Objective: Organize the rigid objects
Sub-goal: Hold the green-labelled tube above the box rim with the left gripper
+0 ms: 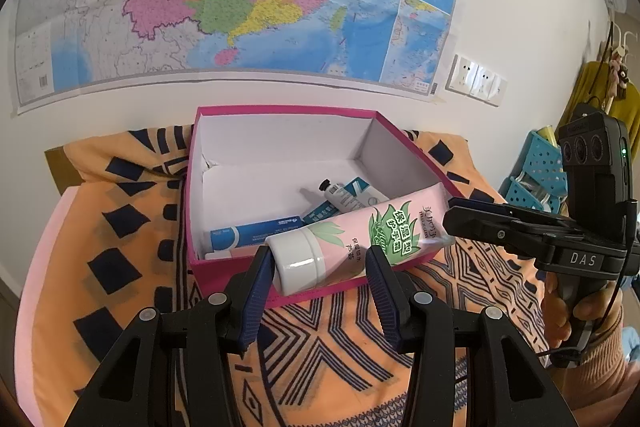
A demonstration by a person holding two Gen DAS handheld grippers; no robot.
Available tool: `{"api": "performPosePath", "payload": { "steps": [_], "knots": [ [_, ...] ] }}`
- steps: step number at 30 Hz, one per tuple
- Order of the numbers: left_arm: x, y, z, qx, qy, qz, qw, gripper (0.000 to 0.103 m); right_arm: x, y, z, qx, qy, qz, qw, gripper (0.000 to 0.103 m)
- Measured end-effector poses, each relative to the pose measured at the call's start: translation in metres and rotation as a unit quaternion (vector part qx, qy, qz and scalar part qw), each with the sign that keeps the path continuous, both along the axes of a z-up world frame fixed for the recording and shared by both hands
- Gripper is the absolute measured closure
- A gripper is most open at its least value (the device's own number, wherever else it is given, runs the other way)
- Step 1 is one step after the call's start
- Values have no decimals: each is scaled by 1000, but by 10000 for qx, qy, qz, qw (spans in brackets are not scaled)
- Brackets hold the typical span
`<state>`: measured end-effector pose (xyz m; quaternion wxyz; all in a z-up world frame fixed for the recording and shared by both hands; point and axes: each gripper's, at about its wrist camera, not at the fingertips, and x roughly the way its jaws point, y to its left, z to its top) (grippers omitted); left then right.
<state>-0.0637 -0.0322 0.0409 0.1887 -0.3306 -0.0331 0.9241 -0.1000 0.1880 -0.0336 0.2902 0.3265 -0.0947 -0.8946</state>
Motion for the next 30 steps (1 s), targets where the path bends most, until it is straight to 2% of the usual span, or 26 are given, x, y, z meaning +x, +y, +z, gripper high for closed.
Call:
{"api": "performPosePath", "payload": {
  "steps": [30],
  "knots": [
    [-6,0,1,-42,10,46,10000,56,-8,-3,-2,11,-23,-13,10000,52]
  ]
}}
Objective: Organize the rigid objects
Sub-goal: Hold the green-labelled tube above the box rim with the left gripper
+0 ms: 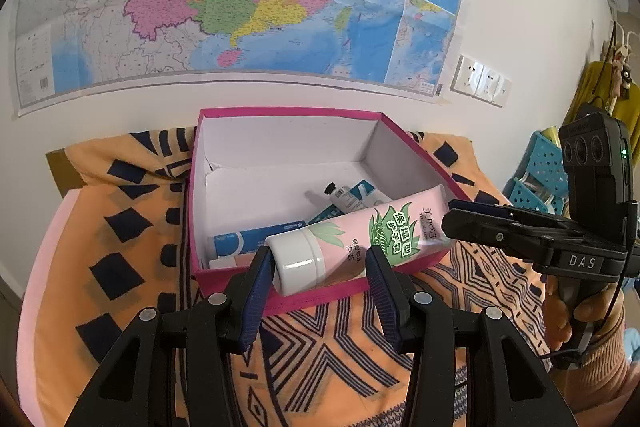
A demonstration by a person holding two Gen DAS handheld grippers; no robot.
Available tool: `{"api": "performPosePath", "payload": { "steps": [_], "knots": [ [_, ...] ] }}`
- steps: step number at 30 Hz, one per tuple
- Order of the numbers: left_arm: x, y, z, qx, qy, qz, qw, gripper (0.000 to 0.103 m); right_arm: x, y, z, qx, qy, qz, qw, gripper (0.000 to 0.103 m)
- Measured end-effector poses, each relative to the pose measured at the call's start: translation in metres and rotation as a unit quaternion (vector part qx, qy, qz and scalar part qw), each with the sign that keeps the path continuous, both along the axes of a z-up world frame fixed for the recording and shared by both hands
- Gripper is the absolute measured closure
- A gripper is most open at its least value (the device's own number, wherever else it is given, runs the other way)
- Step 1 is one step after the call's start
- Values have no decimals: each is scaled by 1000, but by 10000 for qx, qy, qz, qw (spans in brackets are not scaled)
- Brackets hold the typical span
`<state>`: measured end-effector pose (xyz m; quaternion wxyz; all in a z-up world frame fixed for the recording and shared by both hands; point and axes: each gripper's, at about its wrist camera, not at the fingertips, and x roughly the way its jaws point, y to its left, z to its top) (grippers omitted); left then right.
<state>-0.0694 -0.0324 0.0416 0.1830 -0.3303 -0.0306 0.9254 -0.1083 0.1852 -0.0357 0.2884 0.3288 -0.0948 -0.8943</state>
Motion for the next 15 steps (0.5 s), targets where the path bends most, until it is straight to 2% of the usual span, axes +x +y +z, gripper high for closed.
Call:
{"api": "performPosePath", "payload": {
  "steps": [15],
  "knots": [
    [-8,-1,0,-61,1,71,10000,56,-3,-1,-2,-6,-16,-9,10000,52]
  ]
}}
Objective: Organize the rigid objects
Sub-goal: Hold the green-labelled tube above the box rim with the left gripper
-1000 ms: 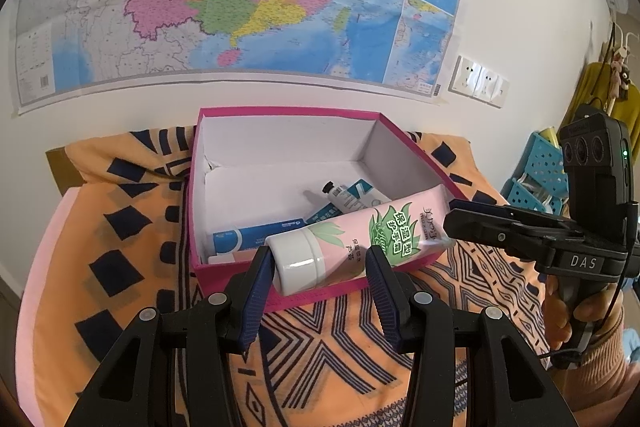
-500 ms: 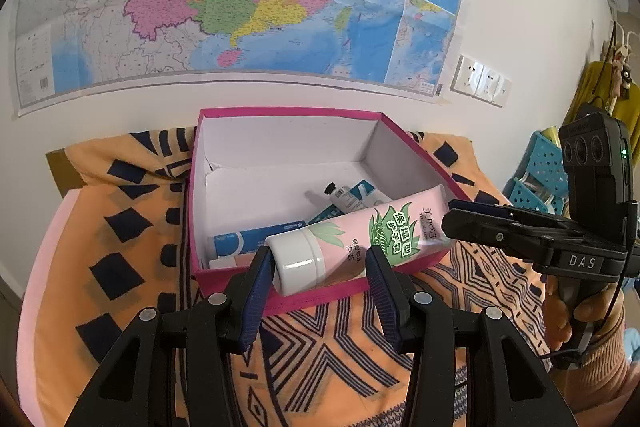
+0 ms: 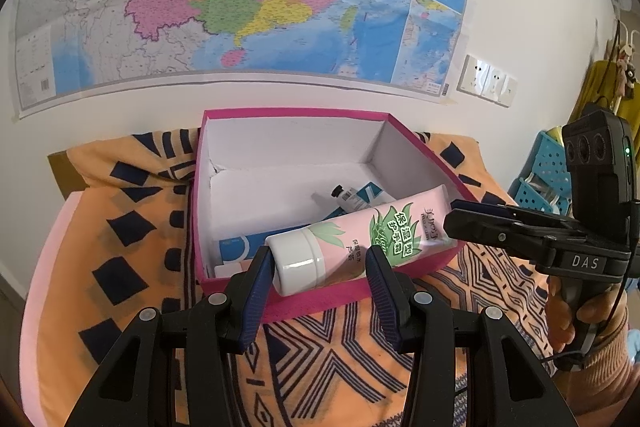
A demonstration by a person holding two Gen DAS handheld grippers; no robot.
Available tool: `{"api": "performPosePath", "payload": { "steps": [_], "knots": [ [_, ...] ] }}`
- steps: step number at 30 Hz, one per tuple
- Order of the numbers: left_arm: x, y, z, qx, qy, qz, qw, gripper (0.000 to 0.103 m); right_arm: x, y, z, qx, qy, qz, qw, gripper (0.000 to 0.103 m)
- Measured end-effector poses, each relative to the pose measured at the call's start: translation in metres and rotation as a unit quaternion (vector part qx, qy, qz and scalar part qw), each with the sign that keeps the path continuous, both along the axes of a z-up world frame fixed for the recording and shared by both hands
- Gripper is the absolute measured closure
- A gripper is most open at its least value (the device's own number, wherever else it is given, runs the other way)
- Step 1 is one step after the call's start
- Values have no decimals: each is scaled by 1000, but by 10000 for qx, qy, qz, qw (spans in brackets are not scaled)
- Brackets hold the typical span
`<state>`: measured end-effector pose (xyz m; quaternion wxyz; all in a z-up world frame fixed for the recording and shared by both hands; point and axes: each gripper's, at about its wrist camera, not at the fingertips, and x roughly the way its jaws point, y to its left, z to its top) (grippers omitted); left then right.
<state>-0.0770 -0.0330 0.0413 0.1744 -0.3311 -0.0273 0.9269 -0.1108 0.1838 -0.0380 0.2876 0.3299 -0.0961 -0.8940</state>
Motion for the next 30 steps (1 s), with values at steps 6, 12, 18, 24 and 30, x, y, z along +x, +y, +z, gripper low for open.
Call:
{"api": "performPosePath", "payload": {
  "steps": [6,12,18,24,30],
  "knots": [
    [-4,-1,0,-37,-12,24,10000,56,-3,-2,-1,3,-12,-7,10000,52],
    [-9,-2,-1,-56,-27,48,10000,56,-8,-4,-1,36,-21,-17,10000,52],
    [-13,-1,-3,-82,-58,63,9999,56,-15,-7,-2,51,-38,-56,10000,52],
    [-18,-1,-6,-92,-106,74,9999,56,-20,-8,-4,56,-86,-88,9999,52],
    [-22,0,-6,-97,-131,69,9998,55,-23,-7,-6,50,-118,-106,9999,52]
  ]
}}
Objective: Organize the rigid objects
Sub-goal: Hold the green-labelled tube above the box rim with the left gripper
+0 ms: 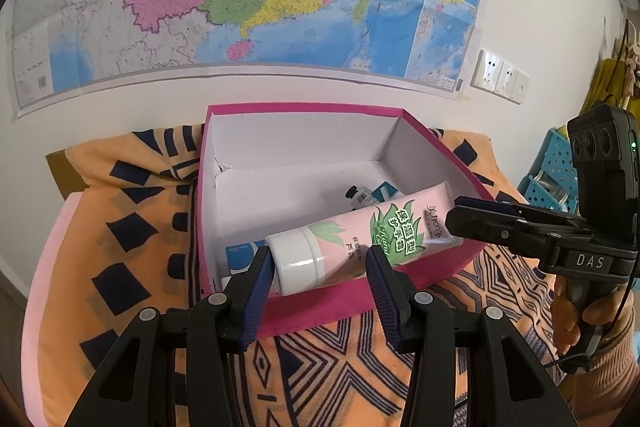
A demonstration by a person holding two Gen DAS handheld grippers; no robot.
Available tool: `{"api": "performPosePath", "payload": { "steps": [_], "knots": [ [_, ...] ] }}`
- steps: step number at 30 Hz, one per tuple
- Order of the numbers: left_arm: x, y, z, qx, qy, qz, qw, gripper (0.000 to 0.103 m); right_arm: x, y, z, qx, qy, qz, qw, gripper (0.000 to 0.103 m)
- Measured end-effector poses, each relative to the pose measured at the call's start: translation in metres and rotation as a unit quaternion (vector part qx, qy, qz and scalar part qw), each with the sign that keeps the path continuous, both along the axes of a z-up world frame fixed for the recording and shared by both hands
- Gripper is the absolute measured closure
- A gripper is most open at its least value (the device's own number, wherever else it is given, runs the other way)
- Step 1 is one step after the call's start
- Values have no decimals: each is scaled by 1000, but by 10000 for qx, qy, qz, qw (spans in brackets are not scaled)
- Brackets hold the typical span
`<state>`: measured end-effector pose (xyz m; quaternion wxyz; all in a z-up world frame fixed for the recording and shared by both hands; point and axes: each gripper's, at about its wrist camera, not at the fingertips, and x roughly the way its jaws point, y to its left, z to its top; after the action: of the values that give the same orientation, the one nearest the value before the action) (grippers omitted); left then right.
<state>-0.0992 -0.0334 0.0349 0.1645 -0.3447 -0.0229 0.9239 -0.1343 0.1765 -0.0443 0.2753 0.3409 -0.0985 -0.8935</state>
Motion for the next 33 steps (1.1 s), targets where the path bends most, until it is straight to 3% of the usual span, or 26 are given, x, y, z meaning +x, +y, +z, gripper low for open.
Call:
{"api": "performPosePath", "payload": {
  "steps": [33],
  "knots": [
    [-20,5,-6,-160,-126,122,9997,55,-15,1,-8,7,-164,-90,9998,52]
  ]
}}
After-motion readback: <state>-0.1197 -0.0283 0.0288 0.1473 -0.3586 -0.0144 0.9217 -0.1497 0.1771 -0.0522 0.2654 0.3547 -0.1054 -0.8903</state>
